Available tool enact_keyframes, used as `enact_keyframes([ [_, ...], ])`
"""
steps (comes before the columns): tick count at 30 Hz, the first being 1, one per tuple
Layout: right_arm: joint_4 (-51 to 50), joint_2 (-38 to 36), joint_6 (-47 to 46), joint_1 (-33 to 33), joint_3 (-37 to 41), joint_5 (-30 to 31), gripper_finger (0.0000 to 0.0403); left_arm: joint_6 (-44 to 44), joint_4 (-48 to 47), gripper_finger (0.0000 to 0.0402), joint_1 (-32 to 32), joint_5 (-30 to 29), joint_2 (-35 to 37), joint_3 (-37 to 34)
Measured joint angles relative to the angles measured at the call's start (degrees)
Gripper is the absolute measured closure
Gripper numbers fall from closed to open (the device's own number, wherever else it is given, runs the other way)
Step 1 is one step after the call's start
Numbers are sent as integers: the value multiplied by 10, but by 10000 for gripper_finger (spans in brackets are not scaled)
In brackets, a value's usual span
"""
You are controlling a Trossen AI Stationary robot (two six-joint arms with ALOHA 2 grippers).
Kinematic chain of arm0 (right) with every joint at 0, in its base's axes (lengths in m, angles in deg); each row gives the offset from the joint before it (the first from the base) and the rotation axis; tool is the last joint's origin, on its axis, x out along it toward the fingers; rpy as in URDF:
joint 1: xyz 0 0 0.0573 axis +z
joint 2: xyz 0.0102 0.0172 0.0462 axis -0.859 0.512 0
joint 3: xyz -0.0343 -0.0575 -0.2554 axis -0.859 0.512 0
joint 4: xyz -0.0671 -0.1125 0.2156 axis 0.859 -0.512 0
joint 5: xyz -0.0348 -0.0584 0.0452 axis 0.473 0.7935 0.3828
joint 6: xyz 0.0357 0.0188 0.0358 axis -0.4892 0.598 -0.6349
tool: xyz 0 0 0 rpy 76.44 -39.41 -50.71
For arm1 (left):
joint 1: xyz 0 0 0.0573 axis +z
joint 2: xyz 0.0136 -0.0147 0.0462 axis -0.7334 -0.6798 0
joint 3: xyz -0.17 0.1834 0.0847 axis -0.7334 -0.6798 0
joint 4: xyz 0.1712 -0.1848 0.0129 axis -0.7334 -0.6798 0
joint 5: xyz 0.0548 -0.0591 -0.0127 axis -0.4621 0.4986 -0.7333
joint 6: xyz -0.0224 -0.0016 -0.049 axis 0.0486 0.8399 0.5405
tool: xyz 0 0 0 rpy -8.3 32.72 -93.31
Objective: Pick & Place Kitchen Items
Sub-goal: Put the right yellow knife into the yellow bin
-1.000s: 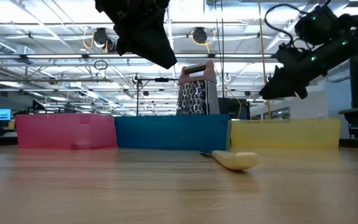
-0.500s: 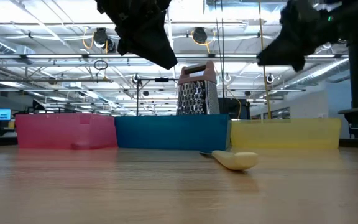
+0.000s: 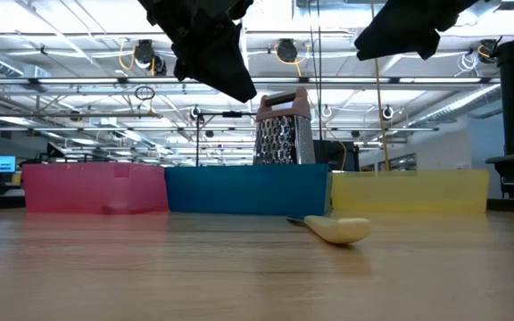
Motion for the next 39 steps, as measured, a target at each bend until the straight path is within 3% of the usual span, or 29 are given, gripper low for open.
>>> enact_keyframes([
  [3,-55,53,-58,12,-35,-10,273,-11,0,307,0,0,0,0],
  [7,-155,102,-194,17,-64,-73,273,-27,0,307,0,0,0,0],
  [16,-379,146,-552,23,-67,-325,273,-64,0,307,0,0,0,0],
  [21,-422,155,-672,37,-67,-443,273,-92,0,307,0,0,0,0],
  [28,-426,155,-756,57,-67,-462,273,-129,11,307,2,0,0,0],
  [39,-416,155,-922,107,-38,-466,273,-88,15,307,-8,1,0,-46],
])
